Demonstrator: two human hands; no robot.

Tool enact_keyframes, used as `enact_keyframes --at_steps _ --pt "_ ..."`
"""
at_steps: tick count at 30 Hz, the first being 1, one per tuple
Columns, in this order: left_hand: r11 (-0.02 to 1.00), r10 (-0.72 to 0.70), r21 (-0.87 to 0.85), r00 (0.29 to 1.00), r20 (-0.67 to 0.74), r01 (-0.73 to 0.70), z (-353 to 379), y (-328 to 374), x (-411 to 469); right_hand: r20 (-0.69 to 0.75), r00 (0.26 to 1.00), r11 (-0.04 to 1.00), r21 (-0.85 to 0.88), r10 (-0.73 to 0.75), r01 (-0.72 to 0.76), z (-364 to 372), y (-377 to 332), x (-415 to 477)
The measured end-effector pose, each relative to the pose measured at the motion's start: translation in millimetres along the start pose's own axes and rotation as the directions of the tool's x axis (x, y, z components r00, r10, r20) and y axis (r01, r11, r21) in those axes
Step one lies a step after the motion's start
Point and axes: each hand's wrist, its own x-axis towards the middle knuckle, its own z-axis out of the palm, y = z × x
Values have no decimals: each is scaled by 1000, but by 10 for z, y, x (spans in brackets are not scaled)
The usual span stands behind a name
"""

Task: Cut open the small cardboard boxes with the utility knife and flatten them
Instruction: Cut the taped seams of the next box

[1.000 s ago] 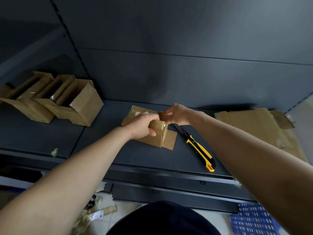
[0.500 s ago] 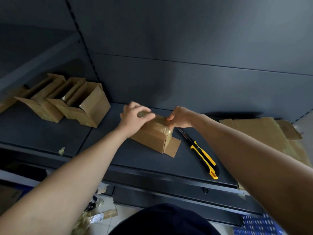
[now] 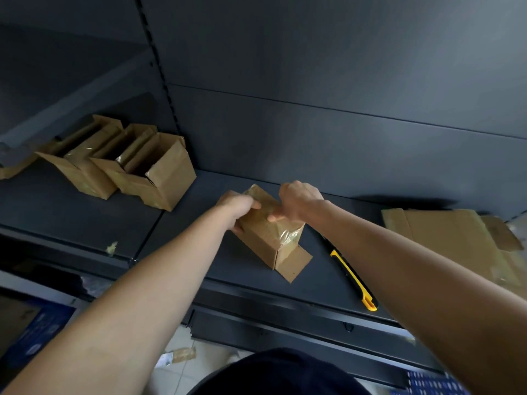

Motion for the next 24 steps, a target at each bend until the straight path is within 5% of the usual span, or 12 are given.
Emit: enact_keyframes --at_steps 8,18,24 --pt "953 229 244 956 -183 -182 73 10 79 7 1000 996 88 24 -25 72 -235 2" --pt "853 435 337 900 -38 -398 59 8 19 126 992 992 -126 8 8 -100 -281 126" --pt "814 471 357 880 58 -458 33 66 91 347 938 980 179 22 -90 -196 -89 205"
